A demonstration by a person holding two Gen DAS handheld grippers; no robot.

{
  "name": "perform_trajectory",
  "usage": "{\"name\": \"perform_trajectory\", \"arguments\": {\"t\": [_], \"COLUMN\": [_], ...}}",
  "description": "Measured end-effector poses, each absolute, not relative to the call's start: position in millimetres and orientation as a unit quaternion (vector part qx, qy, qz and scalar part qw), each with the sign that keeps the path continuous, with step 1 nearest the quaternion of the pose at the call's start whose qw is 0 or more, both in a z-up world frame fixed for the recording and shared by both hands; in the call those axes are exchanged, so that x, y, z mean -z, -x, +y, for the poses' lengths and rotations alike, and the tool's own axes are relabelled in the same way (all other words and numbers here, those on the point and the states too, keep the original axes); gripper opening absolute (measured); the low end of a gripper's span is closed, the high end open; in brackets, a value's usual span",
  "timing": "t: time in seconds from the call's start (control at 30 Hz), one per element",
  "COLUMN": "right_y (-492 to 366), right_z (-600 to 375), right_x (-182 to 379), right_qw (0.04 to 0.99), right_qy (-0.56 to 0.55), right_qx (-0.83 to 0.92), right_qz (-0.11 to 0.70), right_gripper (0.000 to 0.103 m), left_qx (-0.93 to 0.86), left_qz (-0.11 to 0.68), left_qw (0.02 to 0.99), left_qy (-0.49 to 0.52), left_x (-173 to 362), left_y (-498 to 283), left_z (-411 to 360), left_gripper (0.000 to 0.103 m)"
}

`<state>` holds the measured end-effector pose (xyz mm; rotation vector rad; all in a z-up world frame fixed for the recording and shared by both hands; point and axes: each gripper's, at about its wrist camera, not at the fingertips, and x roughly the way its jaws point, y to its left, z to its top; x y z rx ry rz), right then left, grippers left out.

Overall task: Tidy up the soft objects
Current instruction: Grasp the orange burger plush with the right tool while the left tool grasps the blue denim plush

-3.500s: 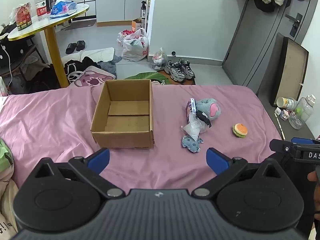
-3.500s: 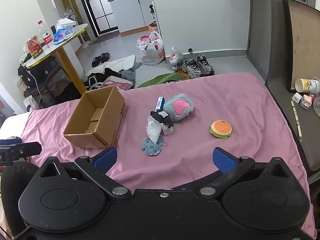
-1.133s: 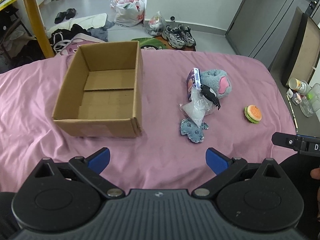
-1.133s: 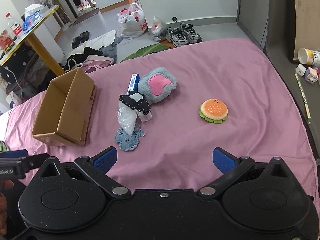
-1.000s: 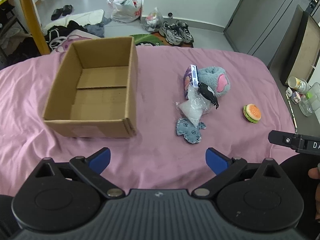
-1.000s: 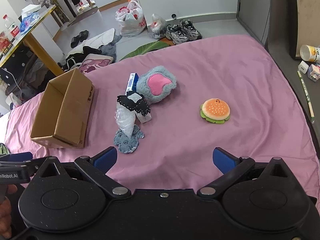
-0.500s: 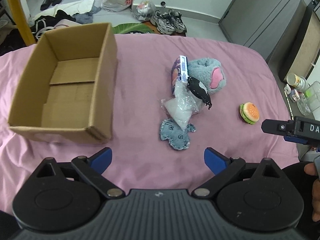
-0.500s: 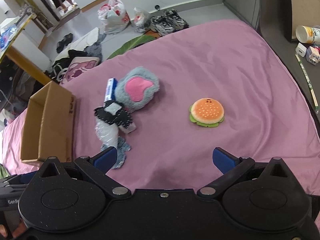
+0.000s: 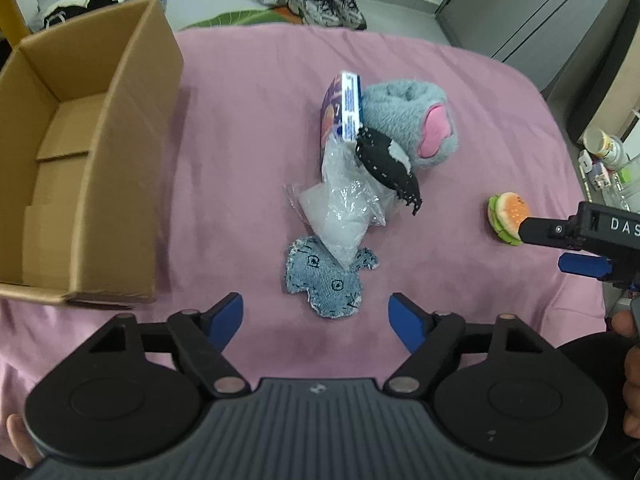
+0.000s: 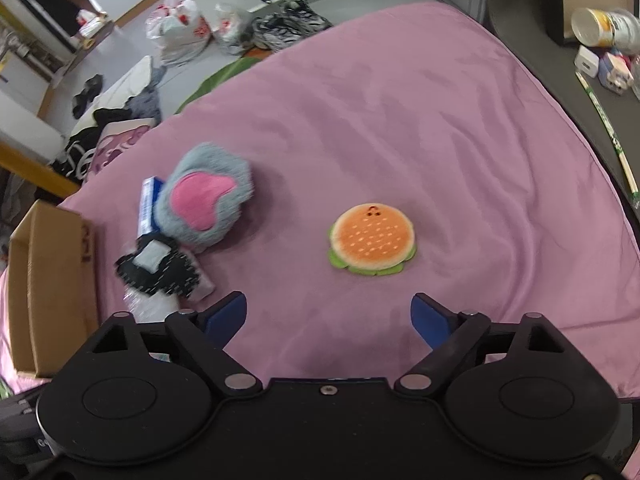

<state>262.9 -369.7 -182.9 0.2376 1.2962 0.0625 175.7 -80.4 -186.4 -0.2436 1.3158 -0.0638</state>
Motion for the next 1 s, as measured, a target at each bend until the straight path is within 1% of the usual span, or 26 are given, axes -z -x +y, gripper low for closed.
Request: {"name": "perform_trajectory", "arguments": {"t": [0.3,0.67,0.77,0.83,0.9,0.93,1.0], "right_y": [-286,-300,-302,-303,-303,-304,-305], "right_z": [-374,-383,-383,-384,-383,-381,-378], "right_x": [210,234,238,242,243,243,242], "right_qw": [0.780,0.770,0.769,0.766,0.764,0.764,0.768], "right_qy": [-0.106,-0.115,-0.115,-0.116,-0.115,-0.114,-0.108], "right_qx": [-0.013,0.018,0.021,0.023,0.025,0.026,0.027], "right_qz": [0.616,0.628,0.628,0.632,0.635,0.634,0.631], "right_gripper": [0.086,0.085,0.077,0.067,0.060,0.058,0.056], "left_qx": [0.021,0.018,0.015,0.011,0.006,0.006,0.004], "left_qz": [0.634,0.657,0.656,0.656,0.654,0.653,0.650], "left_qw": [0.763,0.744,0.745,0.744,0.745,0.746,0.748], "left_qy": [0.121,0.122,0.121,0.122,0.127,0.130,0.133], "left_x": [218,246,251,253,255,255,255], "left_y": [-198,-220,-225,-227,-230,-231,-232], "left_z": [-88,-102,-104,-105,-104,-100,-98], "left_gripper": [0.072,0.062,0.057,0.053,0.047,0.046,0.039]}}
